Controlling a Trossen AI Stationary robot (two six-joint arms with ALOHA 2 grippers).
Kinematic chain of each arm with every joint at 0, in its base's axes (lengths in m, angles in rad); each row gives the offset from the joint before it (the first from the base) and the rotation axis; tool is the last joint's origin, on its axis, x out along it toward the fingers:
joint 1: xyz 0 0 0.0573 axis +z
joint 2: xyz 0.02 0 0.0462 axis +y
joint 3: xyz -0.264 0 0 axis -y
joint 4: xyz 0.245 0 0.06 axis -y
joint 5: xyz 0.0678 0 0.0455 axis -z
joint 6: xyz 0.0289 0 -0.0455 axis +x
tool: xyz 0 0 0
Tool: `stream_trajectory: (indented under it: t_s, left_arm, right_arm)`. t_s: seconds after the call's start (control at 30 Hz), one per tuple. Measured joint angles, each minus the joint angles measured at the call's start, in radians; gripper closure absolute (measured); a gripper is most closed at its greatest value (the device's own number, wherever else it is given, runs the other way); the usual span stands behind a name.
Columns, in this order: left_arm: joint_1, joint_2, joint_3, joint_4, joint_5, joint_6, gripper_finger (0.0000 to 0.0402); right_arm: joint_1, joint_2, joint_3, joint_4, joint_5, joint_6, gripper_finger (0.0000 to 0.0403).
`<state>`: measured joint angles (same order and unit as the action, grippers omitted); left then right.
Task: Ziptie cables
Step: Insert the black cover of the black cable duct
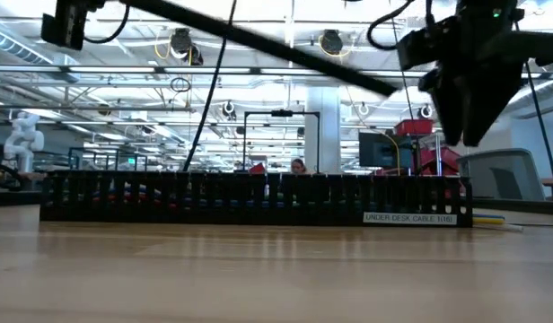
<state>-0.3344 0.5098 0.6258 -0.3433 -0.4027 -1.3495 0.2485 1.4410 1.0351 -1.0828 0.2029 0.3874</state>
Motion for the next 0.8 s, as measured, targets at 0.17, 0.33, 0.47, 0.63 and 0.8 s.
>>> stream_trajectory:
  t_s: [0.17,0.33,0.47,0.63,0.8]
  left_arm:
    - [-0.009,0.044,0.001,0.027,0.058,-0.012,0.0394]
    - [-0.037,0.148,-0.048,0.102,-0.023,-0.071,0.0394]
    - [-0.087,0.238,-0.121,0.343,-0.100,-0.127,0.0394]
    - [-0.191,0.347,-0.153,0.549,-0.305,-0.184,0.0394]
    - [-0.354,0.426,-0.153,0.488,-0.580,-0.377,0.0394]
  right_arm:
    - [0.000,-0.136,0.000,-0.117,0.123,0.135,0.0227]
    - [0.000,-0.286,0.000,-0.218,0.217,0.326,0.0227]
    - [0.000,-0.359,0.000,-0.239,0.271,0.395,0.0227]
    - [0.000,-0.374,0.000,-0.248,0.345,0.380,0.0227]
    - [0.000,-0.376,-0.027,-0.254,0.375,0.348,0.0227]
